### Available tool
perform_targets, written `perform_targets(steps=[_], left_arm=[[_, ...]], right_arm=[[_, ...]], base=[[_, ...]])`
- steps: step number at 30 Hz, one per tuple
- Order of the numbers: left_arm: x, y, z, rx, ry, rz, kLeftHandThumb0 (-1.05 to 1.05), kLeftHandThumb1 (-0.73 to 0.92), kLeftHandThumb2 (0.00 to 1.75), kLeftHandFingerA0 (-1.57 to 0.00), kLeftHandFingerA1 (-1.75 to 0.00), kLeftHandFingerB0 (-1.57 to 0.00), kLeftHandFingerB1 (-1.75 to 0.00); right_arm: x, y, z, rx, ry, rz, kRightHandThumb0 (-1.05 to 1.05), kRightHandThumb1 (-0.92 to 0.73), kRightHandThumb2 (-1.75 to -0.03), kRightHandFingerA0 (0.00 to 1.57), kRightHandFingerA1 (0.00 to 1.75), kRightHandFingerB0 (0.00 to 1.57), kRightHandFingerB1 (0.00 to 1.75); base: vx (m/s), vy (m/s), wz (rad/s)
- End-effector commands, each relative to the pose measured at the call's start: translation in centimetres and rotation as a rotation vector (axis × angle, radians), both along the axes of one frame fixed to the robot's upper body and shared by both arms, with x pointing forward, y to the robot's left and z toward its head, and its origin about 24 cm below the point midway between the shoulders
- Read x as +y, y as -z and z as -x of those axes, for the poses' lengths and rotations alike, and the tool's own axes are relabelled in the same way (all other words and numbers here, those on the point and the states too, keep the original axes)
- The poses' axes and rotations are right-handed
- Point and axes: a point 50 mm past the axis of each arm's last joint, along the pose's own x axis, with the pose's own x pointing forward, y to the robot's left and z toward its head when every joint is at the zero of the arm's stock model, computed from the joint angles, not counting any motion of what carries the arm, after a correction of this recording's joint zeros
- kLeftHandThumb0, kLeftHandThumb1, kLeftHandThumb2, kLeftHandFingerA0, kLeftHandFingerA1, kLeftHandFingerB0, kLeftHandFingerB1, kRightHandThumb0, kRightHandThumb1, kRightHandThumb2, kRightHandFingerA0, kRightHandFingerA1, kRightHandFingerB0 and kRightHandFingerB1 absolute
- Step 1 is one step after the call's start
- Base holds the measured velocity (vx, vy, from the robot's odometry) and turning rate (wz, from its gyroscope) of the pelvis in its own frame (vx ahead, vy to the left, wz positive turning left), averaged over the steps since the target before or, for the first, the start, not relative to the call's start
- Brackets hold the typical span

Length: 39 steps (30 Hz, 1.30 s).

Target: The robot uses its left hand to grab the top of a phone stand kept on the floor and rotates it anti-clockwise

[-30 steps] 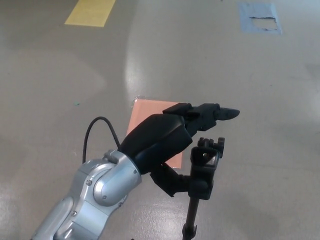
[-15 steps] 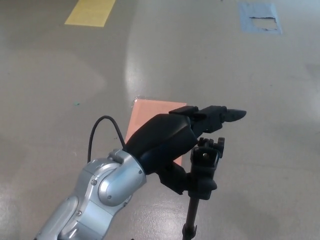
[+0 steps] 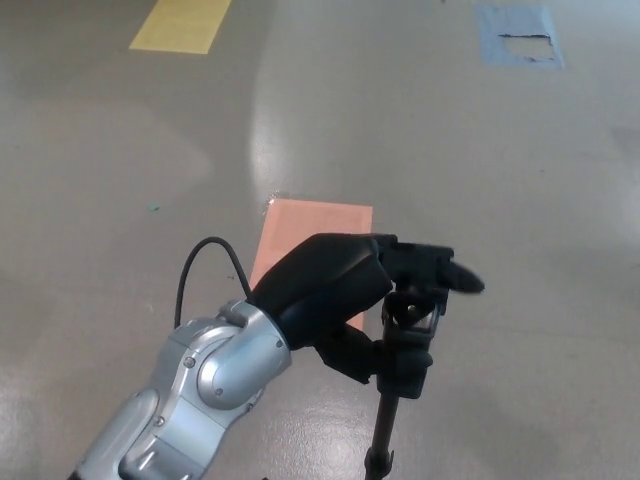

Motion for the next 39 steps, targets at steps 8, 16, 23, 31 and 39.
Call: perform_targets(steps=[8, 16, 23, 31, 39], left_arm=[[0.32, 0.27, -0.26, -0.063, 0.009, 0.038, -0.03, 0.65, 0.61, -0.98, -0.53, -0.92, -0.52], [0.25, 0.47, -0.23, -0.059, 0.016, 0.041, -0.05, 0.66, 0.6, -0.87, -0.47, -0.94, -0.51], [0.11, 0.46, -0.29, 0.04, 0.045, 0.13, 0.05, 0.71, 0.61, -1.0, -0.75, -0.89, -0.53], [0.17, 0.33, -0.48, 0.344, 0.066, 0.284, -0.02, 0.72, 0.64, -0.94, -0.55, -0.87, -0.55], [0.29, 0.37, -1.05, 0.543, 0.079, 0.367, -0.14, 0.69, 0.59, -0.97, -0.52, -0.89, -0.53]], right_arm=[[-0.63, -0.31, -0.1, 0.0, 0.005, 0.019, -0.35, -0.57, -1.02, 0.56, 0.67, 0.08, 0.46], [-0.65, -0.32, -0.03, -0.001, -0.004, 0.019, -0.35, -0.57, -1.03, 0.56, 0.67, 0.09, 0.46], [-0.54, -0.27, -0.18, 0.006, 0.013, 0.019, -0.36, -0.56, -1.03, 0.58, 0.69, 0.09, 0.46], [-0.49, -0.32, -0.27, 0.004, -0.006, 0.029, -0.36, -0.57, -1.03, 0.57, 0.68, 0.09, 0.46], [-0.49, -0.43, -0.44, 0.005, -0.011, 0.027, -0.35, -0.56, -1.03, 0.58, 0.69, 0.11, 0.47]], base=[[0.0, 0.0, 0.0], [0.0, 0.0, 0.0], [0.0, 0.0, 0.0], [0.0, 0.0, 0.0], [0.0, 0.0, 0.0]])
